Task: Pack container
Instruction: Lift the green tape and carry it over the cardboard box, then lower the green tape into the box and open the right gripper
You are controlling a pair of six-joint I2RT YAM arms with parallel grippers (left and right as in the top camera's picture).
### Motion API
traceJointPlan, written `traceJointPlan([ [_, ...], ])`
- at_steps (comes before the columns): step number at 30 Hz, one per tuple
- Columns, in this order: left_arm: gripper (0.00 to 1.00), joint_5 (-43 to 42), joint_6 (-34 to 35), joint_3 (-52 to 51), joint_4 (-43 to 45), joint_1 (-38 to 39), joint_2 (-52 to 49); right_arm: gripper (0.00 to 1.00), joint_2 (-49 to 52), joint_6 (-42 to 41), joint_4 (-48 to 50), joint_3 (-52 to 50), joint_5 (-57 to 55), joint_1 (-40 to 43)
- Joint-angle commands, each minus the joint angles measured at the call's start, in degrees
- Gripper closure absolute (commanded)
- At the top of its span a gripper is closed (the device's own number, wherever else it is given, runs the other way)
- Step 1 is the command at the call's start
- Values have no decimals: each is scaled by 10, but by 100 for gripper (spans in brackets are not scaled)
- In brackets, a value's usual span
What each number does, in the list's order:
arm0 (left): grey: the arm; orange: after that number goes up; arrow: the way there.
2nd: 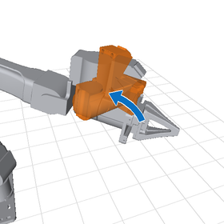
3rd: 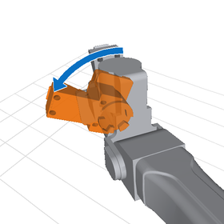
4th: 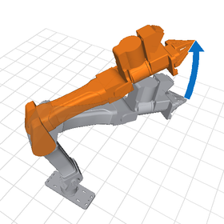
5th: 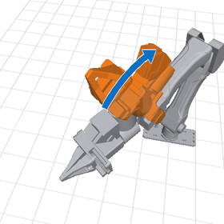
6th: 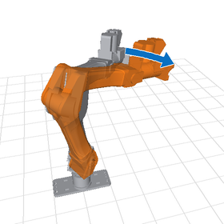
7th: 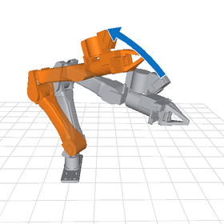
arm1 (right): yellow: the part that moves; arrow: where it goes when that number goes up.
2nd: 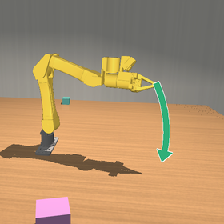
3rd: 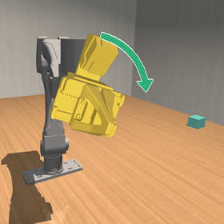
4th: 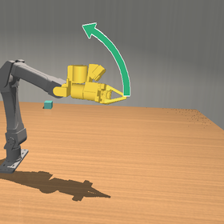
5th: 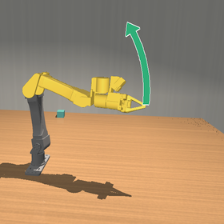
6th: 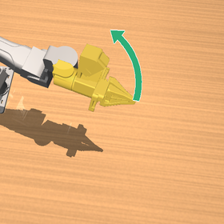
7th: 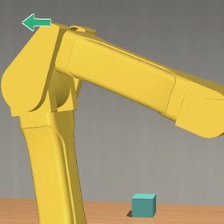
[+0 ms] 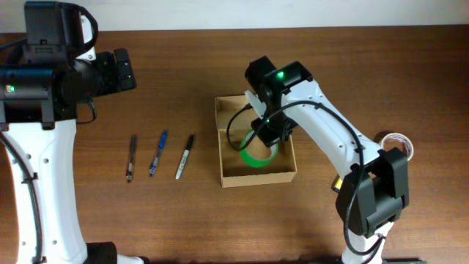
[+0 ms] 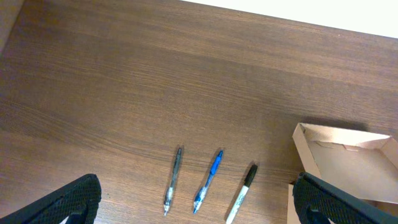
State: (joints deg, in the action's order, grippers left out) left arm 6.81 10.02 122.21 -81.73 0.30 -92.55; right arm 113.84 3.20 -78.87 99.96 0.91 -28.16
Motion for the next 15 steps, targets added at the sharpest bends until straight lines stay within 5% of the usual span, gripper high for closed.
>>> traceJointPlan([
  [1,1,-6,-12,8,-2,-2,-4,96,-19,1,8,-19,8,-3],
  [15,1,-6,-12,8,-2,-2,-4,96,-19,2,48,-73,7,5],
])
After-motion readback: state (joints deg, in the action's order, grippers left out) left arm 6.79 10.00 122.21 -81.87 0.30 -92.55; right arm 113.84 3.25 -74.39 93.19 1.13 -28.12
